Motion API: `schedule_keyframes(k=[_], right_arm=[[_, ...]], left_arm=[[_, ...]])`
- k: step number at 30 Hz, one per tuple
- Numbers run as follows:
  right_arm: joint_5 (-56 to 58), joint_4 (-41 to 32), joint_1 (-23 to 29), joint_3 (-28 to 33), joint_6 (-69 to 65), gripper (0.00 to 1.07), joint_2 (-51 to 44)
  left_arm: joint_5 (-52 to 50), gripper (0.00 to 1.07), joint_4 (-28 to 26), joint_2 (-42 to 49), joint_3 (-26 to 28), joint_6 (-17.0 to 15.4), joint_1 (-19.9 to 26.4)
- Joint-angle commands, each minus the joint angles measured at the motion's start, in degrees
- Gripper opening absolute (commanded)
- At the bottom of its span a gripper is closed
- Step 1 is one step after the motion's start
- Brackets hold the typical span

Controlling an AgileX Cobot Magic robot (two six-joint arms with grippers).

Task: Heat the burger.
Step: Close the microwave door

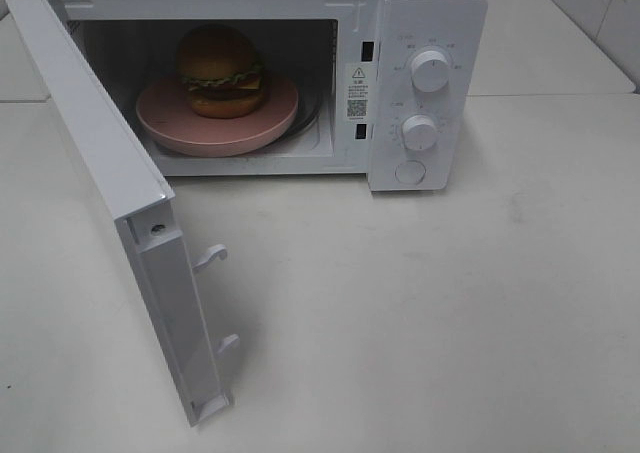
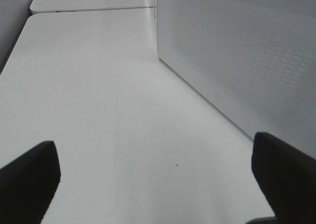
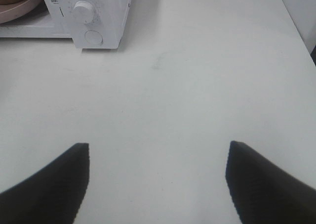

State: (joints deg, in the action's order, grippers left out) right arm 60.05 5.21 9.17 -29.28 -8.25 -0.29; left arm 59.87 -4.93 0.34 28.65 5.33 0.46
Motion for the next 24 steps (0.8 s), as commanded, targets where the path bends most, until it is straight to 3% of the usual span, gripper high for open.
schedule_keyframes(k=[1,24], right_arm=[[-0.52,0.06,-0.40,0.06,0.34,0.72,-1.49],[-0.52,0.06,-0.40,0.06,0.34,0.72,-1.49]], left_arm=[[-0.46,0.98,-0.46,1.15,-0.17,-0.29,0.06],[-0.46,0.98,-0.46,1.15,-0.17,-0.29,0.06]])
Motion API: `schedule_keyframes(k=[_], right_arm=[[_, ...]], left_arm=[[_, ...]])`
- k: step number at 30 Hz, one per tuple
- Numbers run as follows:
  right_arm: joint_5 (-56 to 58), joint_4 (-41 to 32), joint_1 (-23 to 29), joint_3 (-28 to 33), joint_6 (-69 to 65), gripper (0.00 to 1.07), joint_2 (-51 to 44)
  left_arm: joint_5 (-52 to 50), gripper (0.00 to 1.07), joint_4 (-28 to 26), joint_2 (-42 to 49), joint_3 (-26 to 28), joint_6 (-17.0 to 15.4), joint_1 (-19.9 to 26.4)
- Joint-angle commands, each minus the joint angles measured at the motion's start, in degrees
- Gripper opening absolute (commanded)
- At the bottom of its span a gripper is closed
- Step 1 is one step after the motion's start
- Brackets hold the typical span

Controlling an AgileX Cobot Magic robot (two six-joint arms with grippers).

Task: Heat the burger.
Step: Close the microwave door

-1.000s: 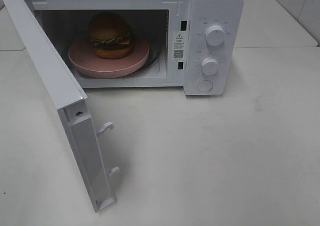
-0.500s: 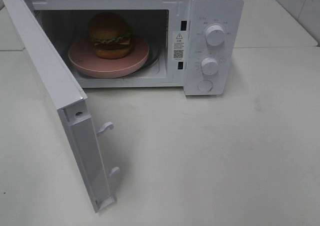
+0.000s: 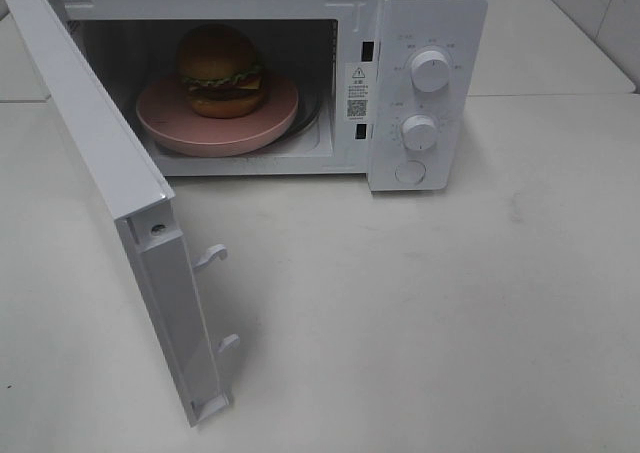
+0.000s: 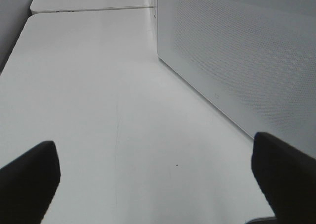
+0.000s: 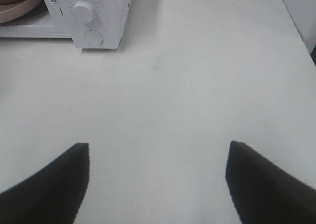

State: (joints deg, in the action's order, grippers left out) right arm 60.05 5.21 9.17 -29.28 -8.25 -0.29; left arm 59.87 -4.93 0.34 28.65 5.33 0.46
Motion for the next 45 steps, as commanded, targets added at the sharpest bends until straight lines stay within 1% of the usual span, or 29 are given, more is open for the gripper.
schedule_keyframes(k=[1,24,27,28,30,32,33,34,35,36,37,38,39,40,41,42,43,44,45], right_arm=[[-0.52,0.06,-0.40,0.06,0.34,0.72,-1.49],[-0.52,0.06,-0.40,0.06,0.29,0.72,-1.49],[-0.52,0.06,-0.40,0.06,0.29,0.72,-1.49],[-0.52,0.06,-0.40,0.06,0.29,0.72,-1.49],[-0.52,0.06,-0.40,0.06,0.29,0.72,-1.49],[-0.52,0.06,-0.40,0.06,0.29,0.72,-1.49],[-0.52,0.06,-0.40,0.06,0.29,0.72,-1.49],[-0.52,0.06,-0.40,0.06,0.23,0.72,-1.49],[-0.52,0.06,-0.40,0.06,0.23,0.72,-1.49],[-0.52,0.06,-0.40,0.06,0.23,0.72,-1.49],[-0.52,0.06,-0.40,0.06,0.23,0.72,-1.49],[-0.52,0.06,-0.40,0.06,0.23,0.72,-1.49],[-0.52,0.06,-0.40,0.06,0.23,0.72,-1.49],[-0.52,0.06,-0.40,0.06,0.23,0.72,-1.49],[-0.52,0.06,-0.40,0.06,0.23,0.72,-1.49],[-0.52,0.06,-0.40,0.06,0.23,0.72,-1.49],[-0.52,0.06,-0.40,0.06,0.23,0.72,-1.49],[-0.52,0.06,-0.40,0.06,0.23,0.72,-1.49],[-0.52,0.06,-0.40,0.06,0.23,0.72,-1.49]], left_arm=[[-0.46,0.98,-0.46,1.15,-0.17,-0.29,0.06],[-0.69,0.98,-0.69,1.03,0.00,-0.29,0.06],[-2.41,0.98,-1.49,0.97,1.15,-0.29,0.06],[-4.53,0.97,-1.49,0.34,1.83,-0.29,0.06],[-5.50,0.95,-1.38,-0.17,2.01,-0.29,0.06],[-7.79,0.86,-0.97,-2.69,2.01,-0.29,0.06],[-7.79,0.86,-0.97,-2.69,2.01,-0.29,0.06],[-9.45,0.75,-1.03,-5.04,2.01,-0.29,0.06],[-10.43,0.69,-1.03,-6.30,2.01,-0.29,0.06],[-10.43,0.69,-1.03,-6.30,2.01,-0.29,0.06],[-12.55,0.58,-1.03,-8.59,2.01,-0.29,0.06],[-13.92,0.52,-1.03,-9.91,2.01,-0.29,0.06],[-13.92,0.52,-1.03,-9.91,2.01,-0.29,0.06],[-17.13,0.42,-1.03,-12.49,2.01,-0.29,0.06],[-18.68,0.35,-1.03,-14.04,2.01,-0.29,0.06],[-18.68,0.35,-1.03,-14.04,2.01,-0.29,0.06],[-21.08,0.18,-1.03,-17.36,2.01,-0.29,0.06],[-22.06,0.10,-1.03,-18.74,2.01,-0.29,0.06],[-22.06,0.10,-1.03,-18.74,2.01,-0.29,0.06]])
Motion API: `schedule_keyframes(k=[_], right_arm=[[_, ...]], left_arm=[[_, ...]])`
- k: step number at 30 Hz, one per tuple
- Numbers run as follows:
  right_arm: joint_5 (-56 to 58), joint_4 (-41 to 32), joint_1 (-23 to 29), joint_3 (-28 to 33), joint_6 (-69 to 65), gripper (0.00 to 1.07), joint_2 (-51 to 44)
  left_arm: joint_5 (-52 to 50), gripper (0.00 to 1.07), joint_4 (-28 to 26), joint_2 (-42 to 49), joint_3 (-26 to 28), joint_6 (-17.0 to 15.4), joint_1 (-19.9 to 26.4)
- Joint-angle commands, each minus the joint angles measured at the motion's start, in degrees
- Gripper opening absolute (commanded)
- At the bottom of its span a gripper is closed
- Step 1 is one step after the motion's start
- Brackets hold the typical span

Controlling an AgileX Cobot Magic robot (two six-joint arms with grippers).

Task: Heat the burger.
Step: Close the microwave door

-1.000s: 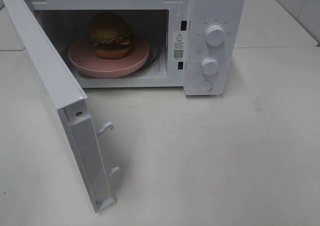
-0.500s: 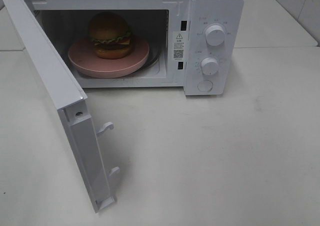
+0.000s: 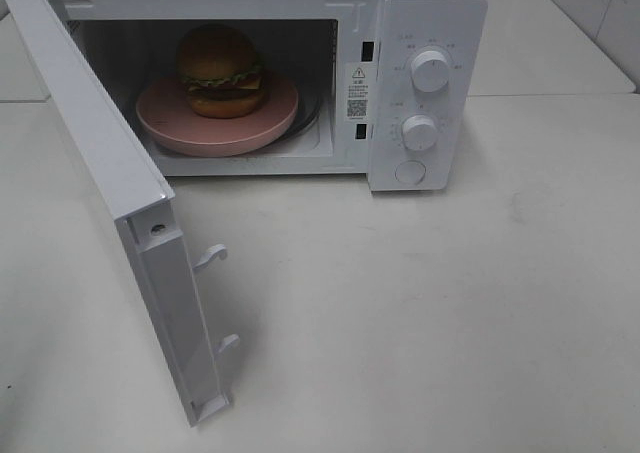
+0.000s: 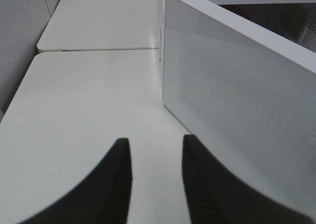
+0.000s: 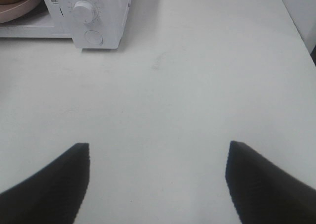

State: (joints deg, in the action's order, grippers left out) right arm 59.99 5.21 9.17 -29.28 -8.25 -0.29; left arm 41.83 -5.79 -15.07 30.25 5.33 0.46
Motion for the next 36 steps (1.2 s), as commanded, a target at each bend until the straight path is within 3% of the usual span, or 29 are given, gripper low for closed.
schedule_keyframes(k=[1,9,11,14,16,17,19,28,30,31,32,33,35,36], right_arm=[[-0.46,0.06,-0.40,0.06,0.23,0.72,-1.49],[-0.46,0.06,-0.40,0.06,0.17,0.72,-1.49],[-0.46,0.06,-0.40,0.06,0.17,0.72,-1.49],[-0.46,0.06,-0.40,0.06,0.17,0.72,-1.49],[-0.46,0.06,-0.40,0.06,0.17,0.72,-1.49],[-0.46,0.06,-0.40,0.06,0.17,0.72,-1.49],[-0.46,0.06,-0.40,0.06,0.17,0.72,-1.49],[-0.46,0.06,-0.40,0.06,0.17,0.72,-1.49],[-0.46,0.06,-0.40,0.06,0.17,0.72,-1.49],[-0.46,0.06,-0.40,0.06,0.17,0.72,-1.49],[-0.46,0.06,-0.40,0.06,0.17,0.72,-1.49],[-0.46,0.06,-0.40,0.06,0.17,0.72,-1.49],[-0.46,0.06,-0.40,0.06,0.17,0.72,-1.49],[-0.46,0.06,-0.40,0.06,0.17,0.72,-1.49]], left_arm=[[-6.19,0.00,-0.17,-6.88,0.29,-0.11,0.06],[-20.40,0.00,-0.52,-16.50,-3.72,0.46,0.06],[-32.49,0.00,-0.46,-20.28,-8.31,1.95,0.06],[-35.92,0.00,-0.46,-21.26,-9.63,2.12,0.06],[-46.12,0.00,-0.11,-24.24,-13.46,2.12,0.06],[-46.12,0.00,-0.11,-24.24,-13.46,2.12,0.06],[-59.30,0.00,1.43,-28.59,-17.82,2.01,0.06],[-68.12,0.00,8.59,-38.96,-19.42,1.60,0.06],[-71.85,0.00,11.17,-43.09,-19.31,-1.49,0.06],[-73.57,0.00,11.57,-45.26,-19.08,-4.87,0.06],[-73.57,0.00,11.57,-45.26,-19.08,-4.87,0.06],[-75.80,0.00,12.32,-47.27,-19.08,-7.96,0.06],[-76.78,0.00,13.29,-48.30,-19.08,-9.17,0.06],[-79.01,0.00,16.39,-49.85,-19.08,-10.49,0.06]])
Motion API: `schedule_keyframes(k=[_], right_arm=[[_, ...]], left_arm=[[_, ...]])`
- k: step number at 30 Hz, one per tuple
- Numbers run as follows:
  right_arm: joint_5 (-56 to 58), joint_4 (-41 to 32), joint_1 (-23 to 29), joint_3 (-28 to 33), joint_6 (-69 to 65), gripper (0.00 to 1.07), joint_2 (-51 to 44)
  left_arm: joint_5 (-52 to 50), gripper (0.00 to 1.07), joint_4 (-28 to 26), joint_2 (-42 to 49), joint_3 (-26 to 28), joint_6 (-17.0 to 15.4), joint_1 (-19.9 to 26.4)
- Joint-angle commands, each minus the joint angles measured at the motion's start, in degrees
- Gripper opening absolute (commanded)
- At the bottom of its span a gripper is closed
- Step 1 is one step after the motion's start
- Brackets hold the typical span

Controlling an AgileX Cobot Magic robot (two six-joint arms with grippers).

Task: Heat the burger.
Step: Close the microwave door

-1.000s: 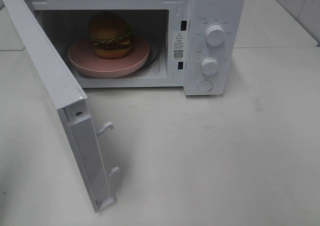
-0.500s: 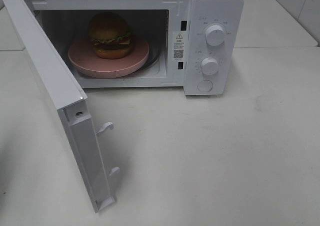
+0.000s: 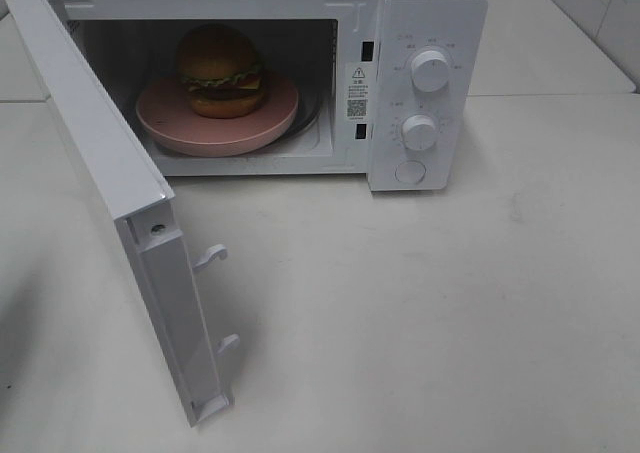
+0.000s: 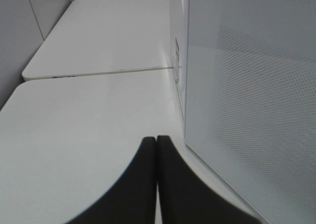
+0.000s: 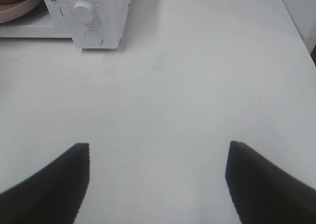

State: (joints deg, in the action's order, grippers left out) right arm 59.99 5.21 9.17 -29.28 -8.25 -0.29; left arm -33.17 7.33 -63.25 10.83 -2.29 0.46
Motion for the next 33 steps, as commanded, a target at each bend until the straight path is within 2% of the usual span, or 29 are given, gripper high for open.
schedule_keyframes(k=[1,3,5,6,7,9,10,12,16,19,24,25,27,31,33], right_arm=[[-0.46,0.06,-0.40,0.06,0.17,0.72,-1.49],[-0.46,0.06,-0.40,0.06,0.17,0.72,-1.49],[-0.46,0.06,-0.40,0.06,0.17,0.72,-1.49],[-0.46,0.06,-0.40,0.06,0.17,0.72,-1.49],[-0.46,0.06,-0.40,0.06,0.17,0.72,-1.49],[-0.46,0.06,-0.40,0.06,0.17,0.72,-1.49],[-0.46,0.06,-0.40,0.06,0.17,0.72,-1.49],[-0.46,0.06,-0.40,0.06,0.17,0.72,-1.49],[-0.46,0.06,-0.40,0.06,0.17,0.72,-1.49],[-0.46,0.06,-0.40,0.06,0.17,0.72,-1.49],[-0.46,0.06,-0.40,0.06,0.17,0.72,-1.49],[-0.46,0.06,-0.40,0.06,0.17,0.72,-1.49],[-0.46,0.06,-0.40,0.06,0.17,0.72,-1.49],[-0.46,0.06,-0.40,0.06,0.17,0.72,-1.49],[-0.46,0.06,-0.40,0.06,0.17,0.72,-1.49]], left_arm=[[-4.01,0.00,3.27,-1.66,0.34,-2.86,0.06],[-6.88,0.00,8.59,-4.01,0.57,-4.81,-1.43],[-7.28,0.00,9.57,-4.70,0.86,-4.98,-2.35],[-7.33,0.00,11.63,-6.47,1.83,-4.64,-5.10],[-7.33,0.00,11.63,-6.47,1.83,-4.64,-5.10],[-7.68,0.00,13.29,-9.28,3.55,-4.07,-9.11],[-7.68,0.00,13.29,-9.28,3.55,-4.07,-9.11],[-8.59,0.00,13.69,-12.09,4.81,-4.07,-12.20],[-11.40,0.00,13.69,-14.90,5.67,-4.07,-14.09],[-15.41,0.00,12.38,-17.76,5.73,-4.07,-15.47],[-20.28,0.00,5.44,-21.94,5.73,-3.67,-18.79],[-20.28,0.00,5.44,-21.94,5.73,-3.67,-18.79],[-21.31,0.00,2.06,-23.43,6.13,-1.49,-21.14],[-20.80,0.00,-1.09,-24.92,7.62,-0.17,-23.78],[-20.68,0.00,-4.76,-26.59,9.74,0.69,-26.18]])
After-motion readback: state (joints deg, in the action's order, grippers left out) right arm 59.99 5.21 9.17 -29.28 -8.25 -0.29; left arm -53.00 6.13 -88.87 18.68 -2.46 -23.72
